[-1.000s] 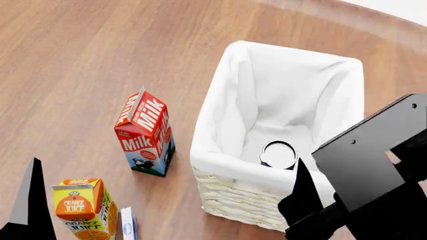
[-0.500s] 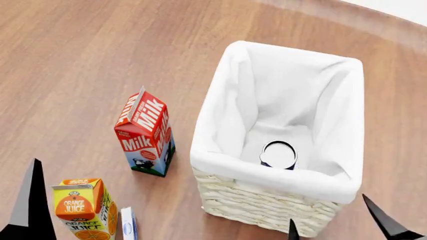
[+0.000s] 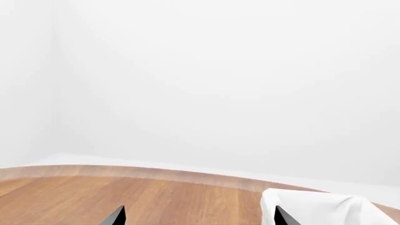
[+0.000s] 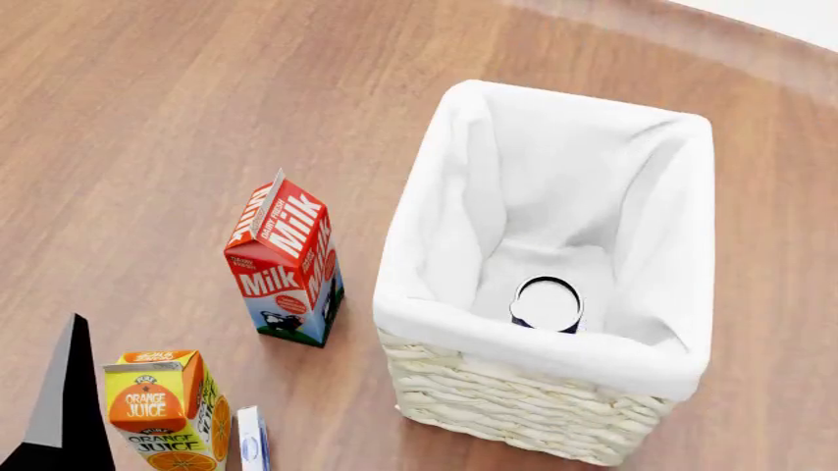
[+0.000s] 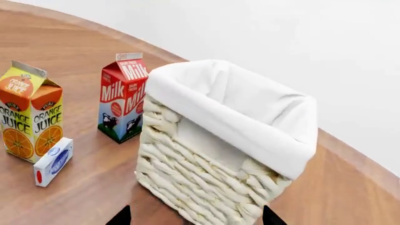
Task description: Pick up the alphabet soup and the tomato sauce, and put them in the basket.
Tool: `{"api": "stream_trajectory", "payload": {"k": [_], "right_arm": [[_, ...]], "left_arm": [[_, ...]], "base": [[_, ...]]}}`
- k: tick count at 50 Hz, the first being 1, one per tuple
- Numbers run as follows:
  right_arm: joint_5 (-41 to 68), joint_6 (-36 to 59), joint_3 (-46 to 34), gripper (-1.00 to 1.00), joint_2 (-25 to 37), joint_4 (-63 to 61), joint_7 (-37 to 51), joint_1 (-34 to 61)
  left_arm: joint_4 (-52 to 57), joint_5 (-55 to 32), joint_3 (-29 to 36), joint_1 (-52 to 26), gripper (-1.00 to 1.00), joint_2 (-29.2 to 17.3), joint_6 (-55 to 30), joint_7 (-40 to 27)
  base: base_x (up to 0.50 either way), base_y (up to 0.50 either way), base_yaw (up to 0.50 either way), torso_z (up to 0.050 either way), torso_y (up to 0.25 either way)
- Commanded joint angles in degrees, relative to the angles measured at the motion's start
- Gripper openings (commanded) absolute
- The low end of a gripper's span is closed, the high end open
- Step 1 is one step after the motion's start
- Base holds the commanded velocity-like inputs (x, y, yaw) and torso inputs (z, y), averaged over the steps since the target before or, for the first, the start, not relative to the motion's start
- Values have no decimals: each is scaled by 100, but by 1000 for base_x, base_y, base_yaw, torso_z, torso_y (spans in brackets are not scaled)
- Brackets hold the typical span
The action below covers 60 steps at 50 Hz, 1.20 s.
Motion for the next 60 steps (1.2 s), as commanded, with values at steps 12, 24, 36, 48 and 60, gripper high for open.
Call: {"api": "stream_trajectory", "payload": {"k": [12, 24, 36, 48, 60], "right_arm": [[-251, -270, -411, 100, -250, 182, -730, -145], [-92, 19, -686, 100, -584, 252, -1658, 94], [-241, 502, -777, 100, -785, -78, -1806, 215], [-255, 821, -904, 100, -1053, -92, -2040, 293], [-520, 1816, -1017, 100, -1282, -653, -1979, 402]], "left_arm": [[7, 22, 62, -27, 100, 17, -31, -11], [0, 17, 75, -33, 100, 12, -30, -18], [38, 9, 68, -39, 100, -18, -31, -46], [18, 27, 100, -51, 100, -7, -25, -38], [-42, 37, 98, -28, 100, -9, 55, -19]], "base": [[0, 0, 0, 0, 0], [0, 0, 0, 0, 0], [0, 0, 0, 0, 0], [0, 0, 0, 0, 0], [0, 0, 0, 0, 0]]}}
